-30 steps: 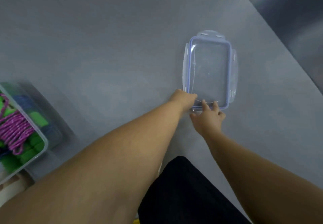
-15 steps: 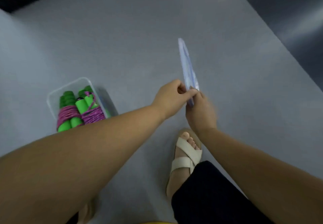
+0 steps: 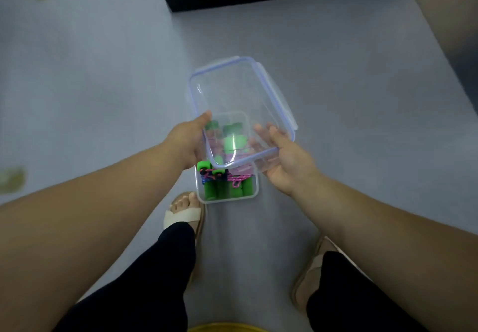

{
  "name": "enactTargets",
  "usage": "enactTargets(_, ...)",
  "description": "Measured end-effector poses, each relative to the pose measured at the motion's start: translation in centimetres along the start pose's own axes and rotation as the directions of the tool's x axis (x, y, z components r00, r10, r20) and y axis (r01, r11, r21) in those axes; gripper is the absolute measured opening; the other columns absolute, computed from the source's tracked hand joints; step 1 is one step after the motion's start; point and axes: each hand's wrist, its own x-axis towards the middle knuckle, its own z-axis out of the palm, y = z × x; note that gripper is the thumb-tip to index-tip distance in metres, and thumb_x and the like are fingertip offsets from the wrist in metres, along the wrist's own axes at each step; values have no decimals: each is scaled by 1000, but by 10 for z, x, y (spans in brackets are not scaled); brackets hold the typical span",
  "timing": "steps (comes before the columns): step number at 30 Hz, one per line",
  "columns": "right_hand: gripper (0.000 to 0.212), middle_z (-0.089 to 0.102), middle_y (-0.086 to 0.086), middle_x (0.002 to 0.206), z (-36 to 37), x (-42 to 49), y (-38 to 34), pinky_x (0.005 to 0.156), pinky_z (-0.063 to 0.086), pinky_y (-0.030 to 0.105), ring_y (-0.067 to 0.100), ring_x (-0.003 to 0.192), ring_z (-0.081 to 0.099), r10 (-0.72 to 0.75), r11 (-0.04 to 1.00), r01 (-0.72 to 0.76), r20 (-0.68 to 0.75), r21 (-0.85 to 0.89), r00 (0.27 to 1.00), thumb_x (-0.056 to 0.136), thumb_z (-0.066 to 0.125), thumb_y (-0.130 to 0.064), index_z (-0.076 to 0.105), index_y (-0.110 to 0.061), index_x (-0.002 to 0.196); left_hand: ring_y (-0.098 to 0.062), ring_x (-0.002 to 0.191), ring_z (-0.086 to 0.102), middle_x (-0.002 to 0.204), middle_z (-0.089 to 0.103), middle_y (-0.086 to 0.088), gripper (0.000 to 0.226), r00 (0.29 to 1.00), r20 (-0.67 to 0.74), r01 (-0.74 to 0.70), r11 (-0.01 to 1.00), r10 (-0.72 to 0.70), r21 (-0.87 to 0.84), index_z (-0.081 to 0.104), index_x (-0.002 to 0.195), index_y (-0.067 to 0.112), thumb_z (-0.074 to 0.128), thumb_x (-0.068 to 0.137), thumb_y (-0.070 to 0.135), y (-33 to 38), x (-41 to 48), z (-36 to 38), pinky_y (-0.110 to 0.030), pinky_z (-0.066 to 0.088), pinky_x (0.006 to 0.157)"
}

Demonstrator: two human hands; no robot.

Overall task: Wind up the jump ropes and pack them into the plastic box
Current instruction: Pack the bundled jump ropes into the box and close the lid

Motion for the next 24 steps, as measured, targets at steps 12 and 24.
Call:
enactTargets(12,63,58,3,104,-48,84,46,69,49,29,15,79,57,-137,597,-77,-196,-799,971,84,65,-37,40,-12,136,-3,45,61,59,67,3,25,999,-36,4,984,2,177,47,107,11,63,89,16,-82,63,-63,-19,49,43)
enactTargets(24,43,56,3,105,-41,104,71,89,48,30,18,95,57,-222,555,-71,-230,-829,947,85,66,-22,49,-8,122,-33,78,64,83,59,-13,43,968,-220,21,828,125,561,45,75,15,70,76,50,-94,80,-73,-52,54,81)
